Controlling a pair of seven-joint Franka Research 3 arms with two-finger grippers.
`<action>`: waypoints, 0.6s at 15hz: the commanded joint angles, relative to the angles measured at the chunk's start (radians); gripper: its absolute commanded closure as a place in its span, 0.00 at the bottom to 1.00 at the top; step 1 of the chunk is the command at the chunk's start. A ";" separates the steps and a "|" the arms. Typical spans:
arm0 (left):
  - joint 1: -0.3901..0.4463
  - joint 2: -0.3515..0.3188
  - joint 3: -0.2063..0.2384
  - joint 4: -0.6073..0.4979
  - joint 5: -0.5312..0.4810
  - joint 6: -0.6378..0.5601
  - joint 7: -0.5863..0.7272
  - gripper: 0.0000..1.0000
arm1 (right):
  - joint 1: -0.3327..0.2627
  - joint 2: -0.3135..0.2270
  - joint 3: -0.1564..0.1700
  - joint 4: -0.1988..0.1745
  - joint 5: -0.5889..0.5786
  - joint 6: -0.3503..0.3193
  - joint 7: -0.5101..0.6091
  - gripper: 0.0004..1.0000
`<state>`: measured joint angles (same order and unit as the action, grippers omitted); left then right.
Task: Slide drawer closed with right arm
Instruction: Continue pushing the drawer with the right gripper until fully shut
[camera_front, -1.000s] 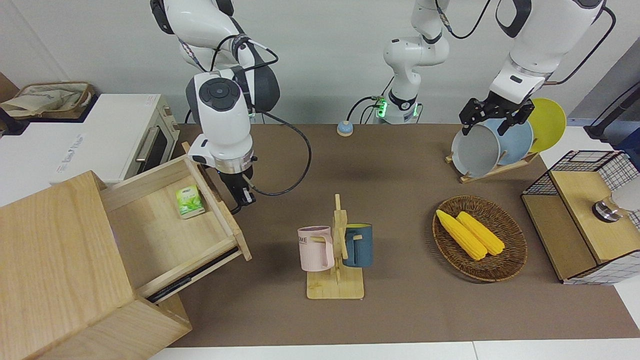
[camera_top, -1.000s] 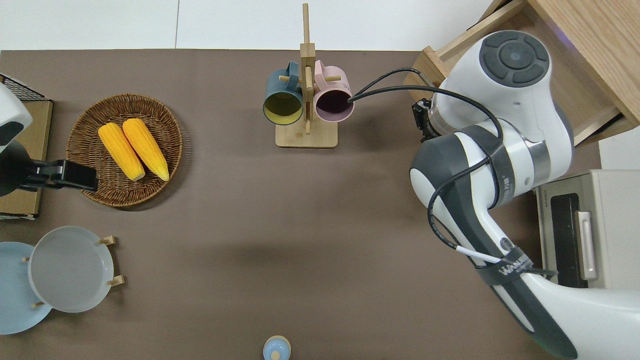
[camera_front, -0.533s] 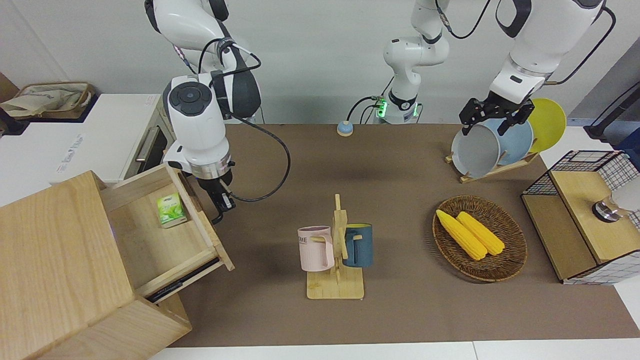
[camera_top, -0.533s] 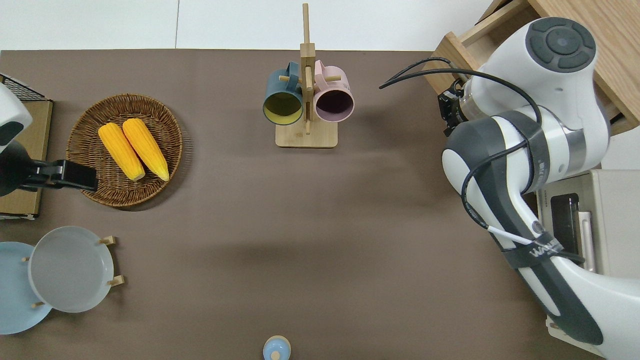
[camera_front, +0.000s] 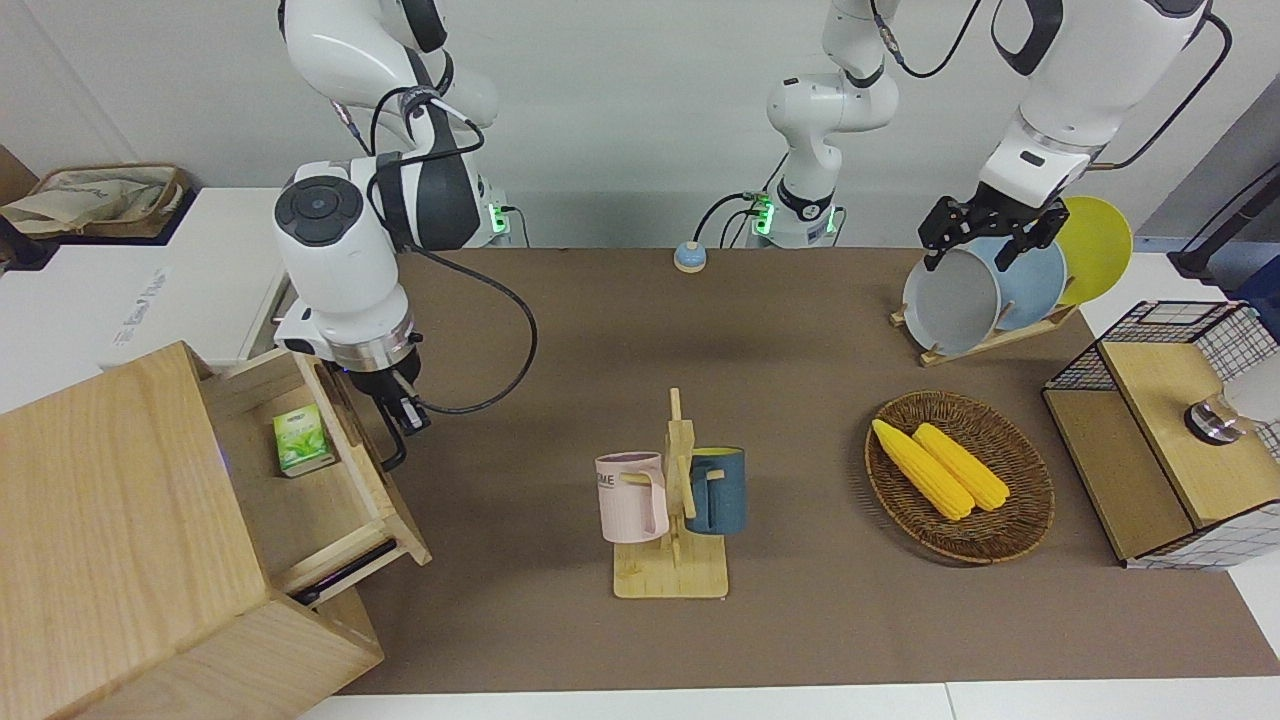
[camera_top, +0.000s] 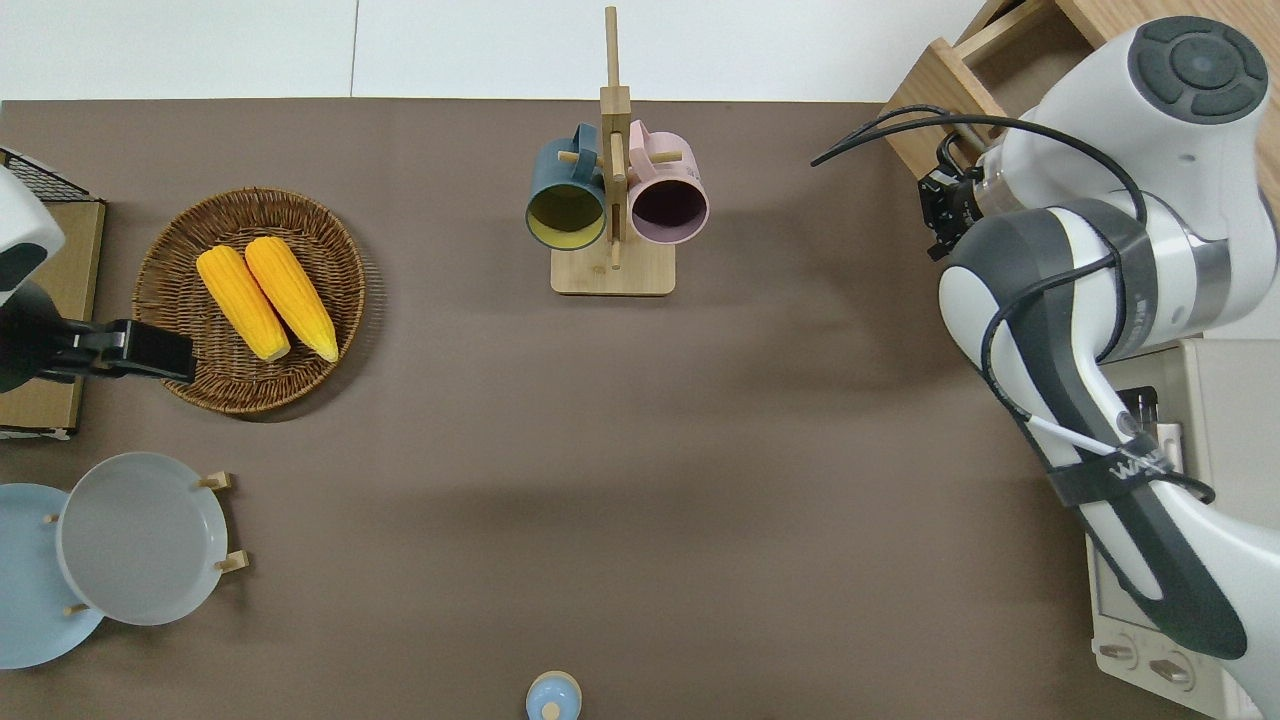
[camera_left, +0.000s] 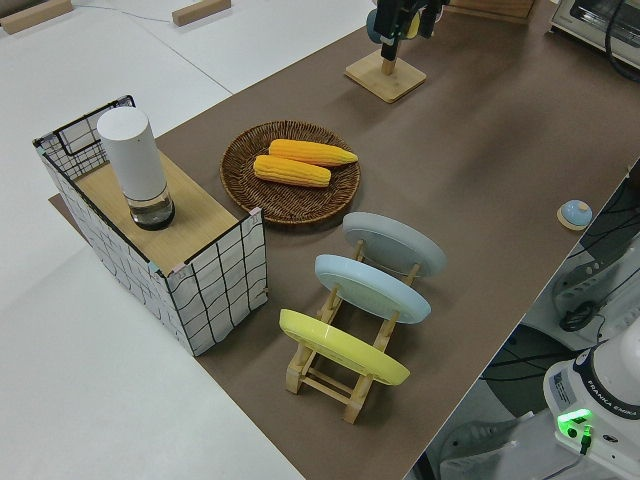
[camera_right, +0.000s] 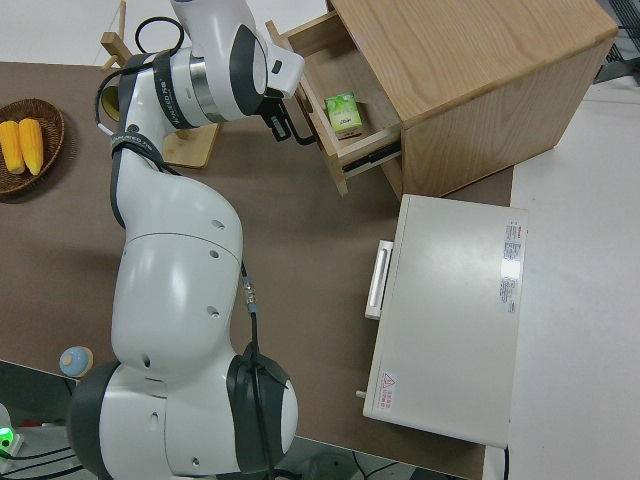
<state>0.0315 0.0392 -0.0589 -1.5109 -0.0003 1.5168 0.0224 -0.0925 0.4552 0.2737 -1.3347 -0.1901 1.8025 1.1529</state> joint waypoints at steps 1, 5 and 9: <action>0.005 0.011 -0.007 0.024 0.017 -0.020 0.010 0.01 | -0.042 0.022 0.012 0.028 -0.017 0.017 -0.045 1.00; 0.005 0.011 -0.007 0.026 0.017 -0.020 0.010 0.01 | -0.065 0.022 0.010 0.035 -0.018 0.018 -0.050 1.00; 0.005 0.011 -0.007 0.026 0.017 -0.020 0.010 0.01 | -0.073 0.022 -0.014 0.052 -0.018 0.032 -0.050 1.00</action>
<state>0.0315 0.0392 -0.0589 -1.5109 -0.0003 1.5168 0.0224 -0.1479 0.4582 0.2671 -1.3163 -0.1901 1.8117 1.1272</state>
